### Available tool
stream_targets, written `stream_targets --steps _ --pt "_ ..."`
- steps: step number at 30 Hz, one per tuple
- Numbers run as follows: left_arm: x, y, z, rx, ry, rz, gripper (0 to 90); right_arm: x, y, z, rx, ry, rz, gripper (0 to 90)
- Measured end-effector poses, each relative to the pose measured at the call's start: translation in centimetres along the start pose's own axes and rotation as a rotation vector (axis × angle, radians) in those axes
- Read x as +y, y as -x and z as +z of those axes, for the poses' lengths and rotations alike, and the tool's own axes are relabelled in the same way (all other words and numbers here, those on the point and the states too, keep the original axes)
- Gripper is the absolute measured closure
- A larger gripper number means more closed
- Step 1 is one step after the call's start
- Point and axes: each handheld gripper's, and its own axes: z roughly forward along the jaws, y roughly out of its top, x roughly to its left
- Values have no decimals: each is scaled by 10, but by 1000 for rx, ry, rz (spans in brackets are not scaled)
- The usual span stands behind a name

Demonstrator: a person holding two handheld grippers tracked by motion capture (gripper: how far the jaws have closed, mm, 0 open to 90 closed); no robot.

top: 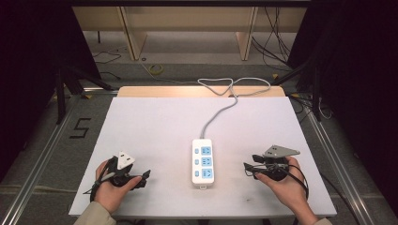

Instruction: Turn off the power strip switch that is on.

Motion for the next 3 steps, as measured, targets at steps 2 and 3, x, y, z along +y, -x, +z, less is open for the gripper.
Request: stream_targets --steps 2,3 --pt "0 -1 1 -1 1 -2 121 -1 0 0 -2 3 2 497" --pt "0 -2 3 -1 4 -2 119 -2 0 0 -1 2 1 495"
